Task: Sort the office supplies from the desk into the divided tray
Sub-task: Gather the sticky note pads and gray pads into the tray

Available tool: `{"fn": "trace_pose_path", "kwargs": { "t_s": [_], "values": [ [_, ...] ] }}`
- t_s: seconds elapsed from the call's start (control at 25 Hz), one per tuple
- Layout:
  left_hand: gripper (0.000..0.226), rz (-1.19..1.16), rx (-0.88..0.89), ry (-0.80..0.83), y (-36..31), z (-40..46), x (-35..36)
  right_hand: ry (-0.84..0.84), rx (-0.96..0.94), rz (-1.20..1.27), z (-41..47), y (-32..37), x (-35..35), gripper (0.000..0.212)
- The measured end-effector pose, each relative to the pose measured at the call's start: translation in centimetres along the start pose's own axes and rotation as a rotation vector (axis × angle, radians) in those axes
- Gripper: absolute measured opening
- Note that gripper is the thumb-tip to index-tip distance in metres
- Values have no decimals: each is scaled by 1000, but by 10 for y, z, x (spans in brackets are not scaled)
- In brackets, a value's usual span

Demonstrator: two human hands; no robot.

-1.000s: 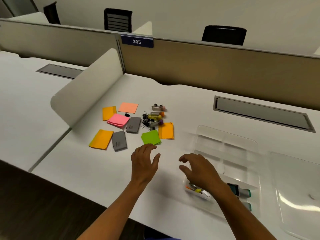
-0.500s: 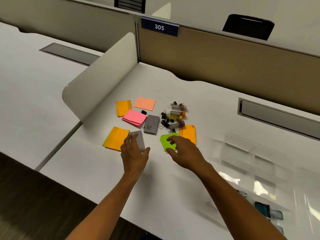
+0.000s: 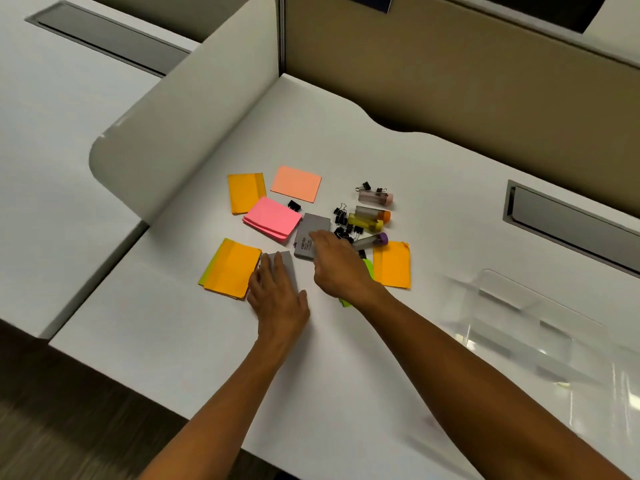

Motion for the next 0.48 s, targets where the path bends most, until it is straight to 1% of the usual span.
{"fn": "trace_pose_path", "kwargs": {
  "t_s": [0.08, 0.16, 0.2, 0.32, 0.4, 0.48],
  "values": [
    [93, -47, -58, 43, -1, 1, 2, -2, 12, -48, 12, -3, 3, 62],
    [100, -67, -106, 51, 0, 2, 0, -35, 80, -36, 21, -8, 3, 59],
    [101, -60, -111, 54, 0, 1, 0, -50, 126, -19, 25, -10, 3, 61],
    [100, -33, -93, 42, -1, 2, -2, -64, 220, -2, 33, -10, 4, 79],
    [100, -38, -99, 30, 1, 3, -5, -64, 229, -52, 39, -5, 3, 91],
    [99, -48, -127, 30, 4, 3, -6, -34, 251, -52, 44, -4, 4, 98]
  ]
}}
Point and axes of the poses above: each hand's wrist, its own z-axis towards the middle knuckle, its own x-axis out of the palm, y = z × x, the point moved 10 cm from there along z, towards the middle knuckle, and after that the axes turned 11 degrees about -x, right-handed, at the moved point
